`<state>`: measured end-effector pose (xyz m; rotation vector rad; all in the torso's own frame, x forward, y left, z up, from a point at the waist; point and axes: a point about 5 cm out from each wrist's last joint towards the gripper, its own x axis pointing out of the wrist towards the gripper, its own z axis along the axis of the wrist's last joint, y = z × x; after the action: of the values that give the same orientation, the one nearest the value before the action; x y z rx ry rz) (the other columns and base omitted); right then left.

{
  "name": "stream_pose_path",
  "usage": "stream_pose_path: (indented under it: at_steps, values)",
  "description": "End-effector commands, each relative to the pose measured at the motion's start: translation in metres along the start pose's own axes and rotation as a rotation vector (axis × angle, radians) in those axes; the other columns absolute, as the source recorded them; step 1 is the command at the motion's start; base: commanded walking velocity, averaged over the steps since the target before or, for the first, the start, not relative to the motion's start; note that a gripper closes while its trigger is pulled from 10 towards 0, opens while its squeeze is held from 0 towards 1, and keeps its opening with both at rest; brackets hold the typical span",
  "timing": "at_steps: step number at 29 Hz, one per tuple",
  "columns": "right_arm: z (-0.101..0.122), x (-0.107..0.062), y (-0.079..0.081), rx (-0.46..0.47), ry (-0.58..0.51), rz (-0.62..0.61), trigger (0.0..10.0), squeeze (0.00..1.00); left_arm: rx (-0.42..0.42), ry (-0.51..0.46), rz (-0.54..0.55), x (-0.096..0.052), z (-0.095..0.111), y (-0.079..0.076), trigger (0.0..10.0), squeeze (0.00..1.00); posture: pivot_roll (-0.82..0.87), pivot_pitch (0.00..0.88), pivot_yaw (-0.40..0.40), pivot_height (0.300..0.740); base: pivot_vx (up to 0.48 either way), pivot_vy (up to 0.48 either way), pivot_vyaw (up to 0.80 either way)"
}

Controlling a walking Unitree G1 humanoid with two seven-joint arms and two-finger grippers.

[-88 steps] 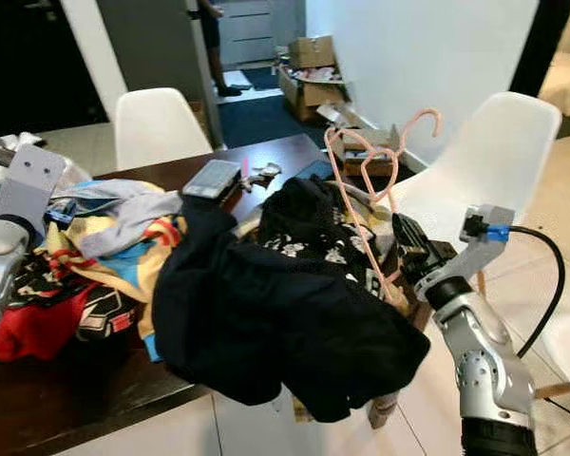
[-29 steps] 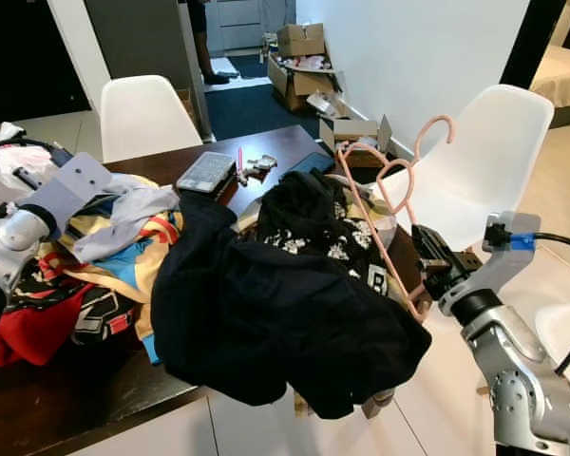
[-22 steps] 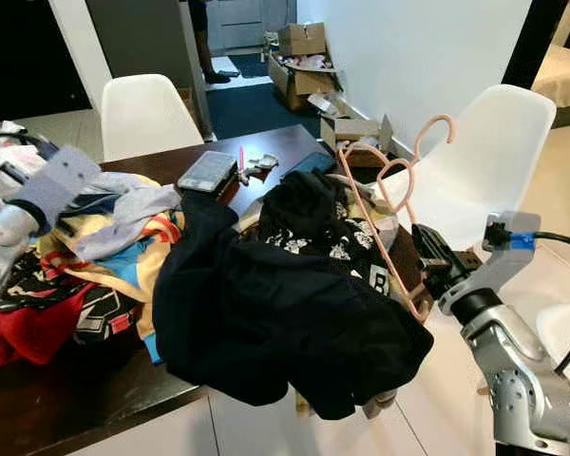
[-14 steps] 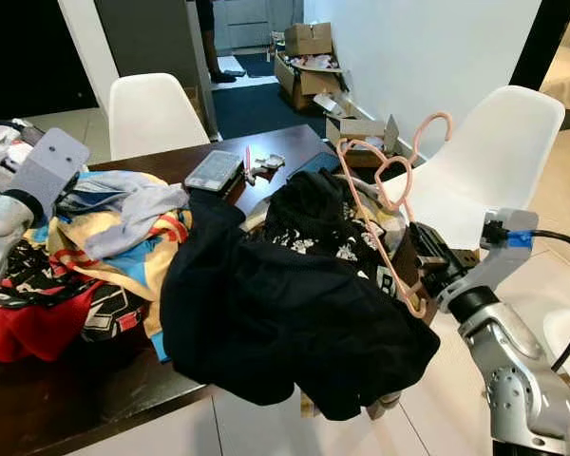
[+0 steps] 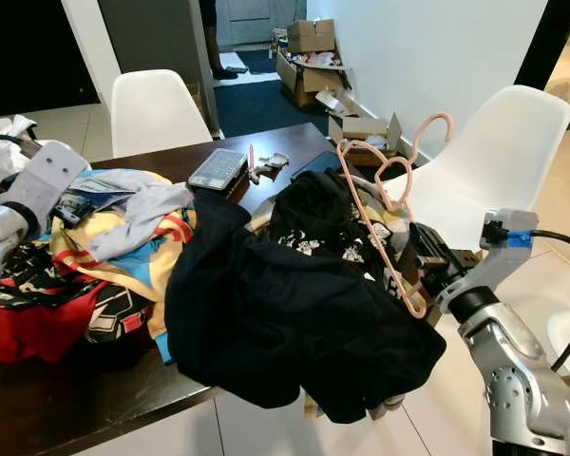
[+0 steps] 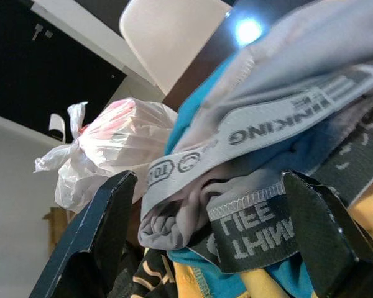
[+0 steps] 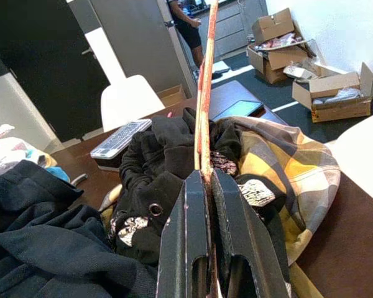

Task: Hang hanger

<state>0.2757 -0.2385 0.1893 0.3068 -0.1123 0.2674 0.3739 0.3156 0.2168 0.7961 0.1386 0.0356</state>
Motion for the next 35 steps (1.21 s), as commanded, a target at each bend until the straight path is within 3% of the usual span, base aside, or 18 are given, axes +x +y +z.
stream_pose_path:
  at_steps: [1,4,5,7,8,9,10,12,16,22,23,24,25,28,35]
  values:
    - [-0.001,0.001,0.000,0.008,0.000,0.002,10.0,0.00,0.052,0.022,-0.012,-0.003,-0.006,0.005,10.0,1.00,-0.20,0.048,0.012,0.710,0.000,0.000,0.00]
    - [-0.001,0.000,0.000,0.007,0.000,0.001,10.0,0.00,0.081,0.017,-0.019,-0.002,-0.004,0.004,10.0,1.00,-0.20,0.048,0.013,0.710,0.000,0.000,0.00]
    - [0.000,-0.001,0.001,0.005,0.000,0.001,10.0,0.00,0.130,0.008,-0.025,-0.002,-0.001,0.004,10.0,1.00,-0.21,0.050,0.015,0.710,0.000,0.000,0.00]
    - [0.000,-0.001,0.001,0.005,0.000,0.001,10.0,0.00,0.130,0.008,-0.025,-0.002,-0.001,0.004,10.0,1.00,-0.21,0.050,0.015,0.710,0.000,0.000,0.00]
    - [0.000,-0.002,0.001,0.002,0.000,0.000,10.0,0.00,0.210,-0.001,-0.036,-0.001,0.002,0.002,10.0,0.99,-0.21,0.054,0.017,0.710,0.000,0.000,0.00]
    - [0.000,-0.002,0.001,0.002,0.000,0.000,10.0,0.00,0.210,-0.001,-0.036,-0.001,0.002,0.002,10.0,0.99,-0.21,0.054,0.017,0.710,0.000,0.000,0.00]
    - [0.001,-0.004,0.001,-0.001,0.000,-0.002,10.0,0.00,0.291,-0.012,-0.043,0.001,0.006,-0.001,10.0,0.00,-0.22,0.058,0.019,0.710,0.000,0.000,0.00]
    - [0.001,-0.004,0.001,-0.001,0.000,-0.002,10.0,0.00,0.291,-0.012,-0.043,0.001,0.006,-0.001,10.0,0.00,-0.22,0.058,0.019,0.710,0.000,0.000,0.00]
    - [0.002,-0.010,0.002,-0.005,0.001,-0.010,10.0,0.00,0.433,-0.092,-0.006,0.006,0.026,-0.005,10.0,0.00,-0.23,0.076,0.031,0.710,0.000,0.000,0.00]
    - [0.001,-0.014,0.002,-0.008,0.005,-0.018,10.0,0.00,0.473,-0.140,0.007,0.010,0.037,-0.011,10.0,0.00,-0.24,0.086,0.035,0.710,0.000,0.000,0.00]
    - [0.002,-0.015,0.002,-0.010,0.006,-0.021,10.0,0.00,0.476,-0.139,-0.003,0.010,0.037,-0.014,2.3,0.00,-0.25,0.088,0.035,0.710,0.000,0.000,0.00]
    - [0.002,-0.015,0.002,-0.010,0.006,-0.021,10.0,0.00,0.476,-0.139,-0.003,0.010,0.037,-0.014,2.3,0.00,-0.25,0.088,0.035,0.710,0.000,0.000,0.00]
    - [0.002,-0.015,0.002,-0.013,0.006,-0.025,10.0,0.00,0.474,-0.133,-0.024,0.010,0.035,-0.018,0.0,0.00,-0.25,0.094,0.037,0.710,0.000,0.000,0.00]
    - [0.003,-0.017,0.001,-0.016,0.007,-0.031,10.0,0.00,0.474,-0.110,-0.061,0.010,0.027,-0.027,0.0,0.00,-0.25,0.097,0.039,0.710,0.000,0.000,0.00]
    - [0.004,-0.017,0.000,-0.016,0.008,-0.037,10.0,0.00,0.485,-0.091,-0.061,0.009,0.020,-0.028,0.0,0.00,-0.25,0.098,0.038,0.710,0.000,0.000,0.00]
